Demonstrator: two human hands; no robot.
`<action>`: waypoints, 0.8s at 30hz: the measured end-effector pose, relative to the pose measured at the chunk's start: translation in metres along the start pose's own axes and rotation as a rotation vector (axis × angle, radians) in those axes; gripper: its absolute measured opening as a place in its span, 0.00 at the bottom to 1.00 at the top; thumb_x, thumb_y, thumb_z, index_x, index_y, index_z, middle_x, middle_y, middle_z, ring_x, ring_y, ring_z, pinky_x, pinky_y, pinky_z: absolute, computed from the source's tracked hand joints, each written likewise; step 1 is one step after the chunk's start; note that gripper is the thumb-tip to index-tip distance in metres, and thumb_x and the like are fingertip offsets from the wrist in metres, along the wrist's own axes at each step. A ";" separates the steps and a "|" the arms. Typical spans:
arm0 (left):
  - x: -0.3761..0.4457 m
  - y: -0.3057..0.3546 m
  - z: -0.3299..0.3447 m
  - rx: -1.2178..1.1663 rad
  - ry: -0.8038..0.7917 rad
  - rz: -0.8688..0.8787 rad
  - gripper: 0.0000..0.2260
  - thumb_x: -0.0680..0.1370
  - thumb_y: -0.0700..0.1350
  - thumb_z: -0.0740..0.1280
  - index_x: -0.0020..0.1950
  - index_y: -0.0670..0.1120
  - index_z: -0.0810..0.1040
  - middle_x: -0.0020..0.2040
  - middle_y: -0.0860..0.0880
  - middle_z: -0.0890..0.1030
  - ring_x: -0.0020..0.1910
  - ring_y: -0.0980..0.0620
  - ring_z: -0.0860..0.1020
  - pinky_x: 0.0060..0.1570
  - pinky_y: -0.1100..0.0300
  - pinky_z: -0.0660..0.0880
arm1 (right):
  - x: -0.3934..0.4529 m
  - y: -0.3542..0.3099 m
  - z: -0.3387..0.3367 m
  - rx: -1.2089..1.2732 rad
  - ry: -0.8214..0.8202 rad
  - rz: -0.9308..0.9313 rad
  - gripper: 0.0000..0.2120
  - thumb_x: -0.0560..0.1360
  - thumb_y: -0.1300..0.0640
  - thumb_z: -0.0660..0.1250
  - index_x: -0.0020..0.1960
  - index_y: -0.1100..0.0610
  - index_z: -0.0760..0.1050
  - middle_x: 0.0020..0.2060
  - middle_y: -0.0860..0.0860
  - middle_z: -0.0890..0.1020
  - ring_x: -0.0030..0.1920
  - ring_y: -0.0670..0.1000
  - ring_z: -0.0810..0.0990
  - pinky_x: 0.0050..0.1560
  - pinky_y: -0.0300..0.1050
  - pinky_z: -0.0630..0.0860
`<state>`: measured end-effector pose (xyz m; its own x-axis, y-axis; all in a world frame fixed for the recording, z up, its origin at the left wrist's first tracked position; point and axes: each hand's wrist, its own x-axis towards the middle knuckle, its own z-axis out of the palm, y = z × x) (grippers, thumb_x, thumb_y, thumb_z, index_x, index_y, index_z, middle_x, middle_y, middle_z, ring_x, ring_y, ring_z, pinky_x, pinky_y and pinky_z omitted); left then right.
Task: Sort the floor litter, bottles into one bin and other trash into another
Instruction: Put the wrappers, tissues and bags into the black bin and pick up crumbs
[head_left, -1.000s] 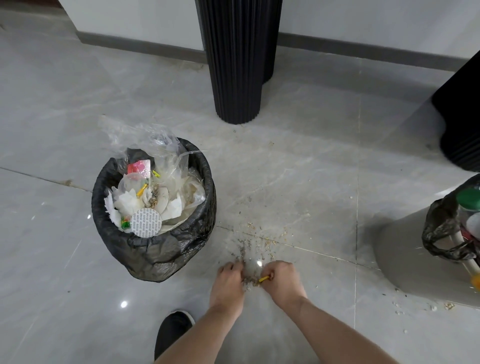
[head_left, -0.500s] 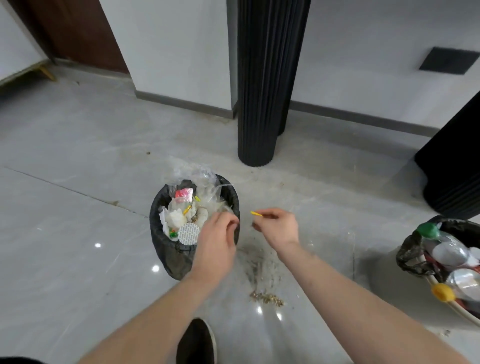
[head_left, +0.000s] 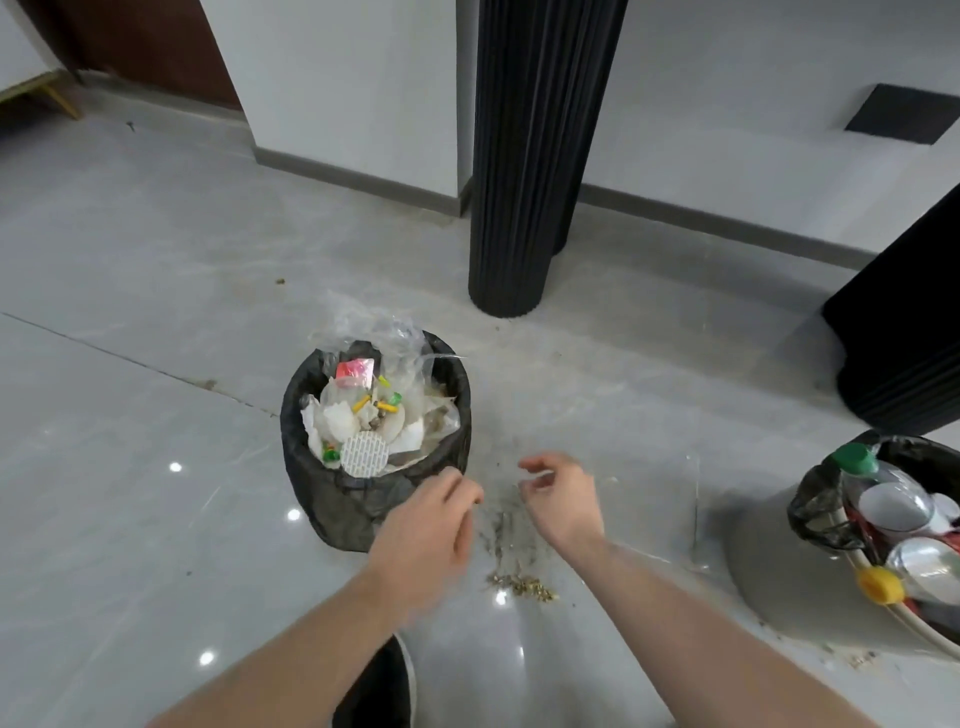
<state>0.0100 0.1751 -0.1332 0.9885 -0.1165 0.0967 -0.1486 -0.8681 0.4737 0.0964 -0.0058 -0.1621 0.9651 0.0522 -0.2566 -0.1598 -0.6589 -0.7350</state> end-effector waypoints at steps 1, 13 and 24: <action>-0.008 0.002 0.022 -0.012 -0.089 -0.028 0.08 0.80 0.44 0.63 0.58 0.53 0.72 0.56 0.56 0.71 0.51 0.55 0.75 0.44 0.57 0.77 | -0.006 0.030 0.004 -0.097 -0.058 0.028 0.12 0.73 0.63 0.70 0.55 0.52 0.83 0.51 0.46 0.82 0.46 0.45 0.81 0.54 0.39 0.78; -0.035 -0.017 0.186 -0.069 -0.310 -0.353 0.19 0.82 0.42 0.63 0.73 0.53 0.70 0.70 0.53 0.69 0.68 0.53 0.67 0.66 0.62 0.68 | -0.039 0.165 0.076 -0.286 -0.142 0.124 0.19 0.71 0.69 0.69 0.58 0.54 0.83 0.53 0.48 0.79 0.51 0.51 0.82 0.58 0.45 0.79; -0.023 -0.015 0.213 -0.053 -0.306 -0.309 0.13 0.80 0.37 0.65 0.61 0.50 0.80 0.59 0.50 0.78 0.61 0.49 0.73 0.59 0.58 0.71 | -0.031 0.156 0.087 -0.311 -0.254 0.090 0.17 0.71 0.71 0.65 0.46 0.51 0.84 0.45 0.46 0.80 0.44 0.48 0.80 0.47 0.40 0.76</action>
<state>-0.0044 0.0876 -0.3289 0.9485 -0.0001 -0.3167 0.1617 -0.8598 0.4844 0.0238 -0.0447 -0.3239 0.8618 0.1422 -0.4869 -0.1333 -0.8627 -0.4879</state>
